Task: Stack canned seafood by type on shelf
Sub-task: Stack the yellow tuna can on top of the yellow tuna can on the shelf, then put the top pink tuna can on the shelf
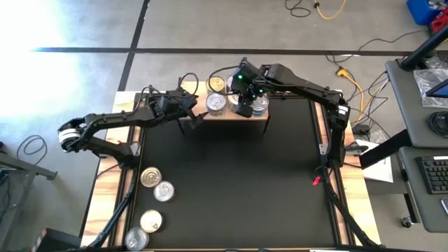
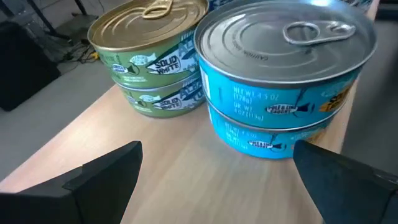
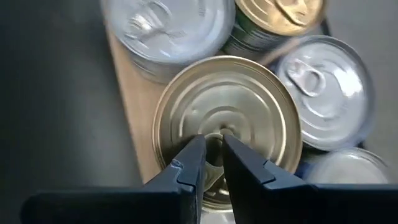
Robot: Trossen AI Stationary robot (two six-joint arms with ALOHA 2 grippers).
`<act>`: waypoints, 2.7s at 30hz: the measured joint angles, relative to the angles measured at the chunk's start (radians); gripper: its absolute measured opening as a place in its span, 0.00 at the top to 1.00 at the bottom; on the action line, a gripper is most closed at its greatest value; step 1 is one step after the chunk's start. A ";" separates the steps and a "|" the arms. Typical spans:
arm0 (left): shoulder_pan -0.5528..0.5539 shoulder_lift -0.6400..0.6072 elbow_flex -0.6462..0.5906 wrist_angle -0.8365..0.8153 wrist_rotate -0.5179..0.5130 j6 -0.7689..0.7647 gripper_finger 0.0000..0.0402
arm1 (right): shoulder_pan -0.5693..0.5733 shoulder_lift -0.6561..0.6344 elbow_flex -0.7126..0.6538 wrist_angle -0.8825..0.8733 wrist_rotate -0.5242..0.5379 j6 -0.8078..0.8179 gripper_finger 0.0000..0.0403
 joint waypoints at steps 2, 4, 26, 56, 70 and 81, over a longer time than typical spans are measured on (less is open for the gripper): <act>0.000 0.002 0.012 -0.021 -0.026 0.005 0.00 | 0.001 0.001 0.000 0.008 -0.047 0.016 0.88; 0.000 -0.002 0.027 -0.056 -0.038 0.009 0.00 | 0.005 0.001 0.000 0.008 -0.075 0.024 0.88; -0.816 -0.465 0.101 -0.896 -0.168 -0.671 0.06 | 0.243 -0.164 0.002 0.373 0.053 0.072 0.84; -1.182 0.243 0.120 -1.063 -0.001 -1.575 0.06 | 0.965 -0.134 0.000 0.120 0.383 0.445 0.84; -1.136 0.417 0.482 -0.959 -0.318 -1.304 0.06 | 1.048 -0.123 -0.008 0.106 0.477 0.555 0.83; -1.160 0.324 0.376 -1.227 -0.202 -1.724 0.10 | 1.026 -0.106 -0.091 0.118 0.468 0.562 0.77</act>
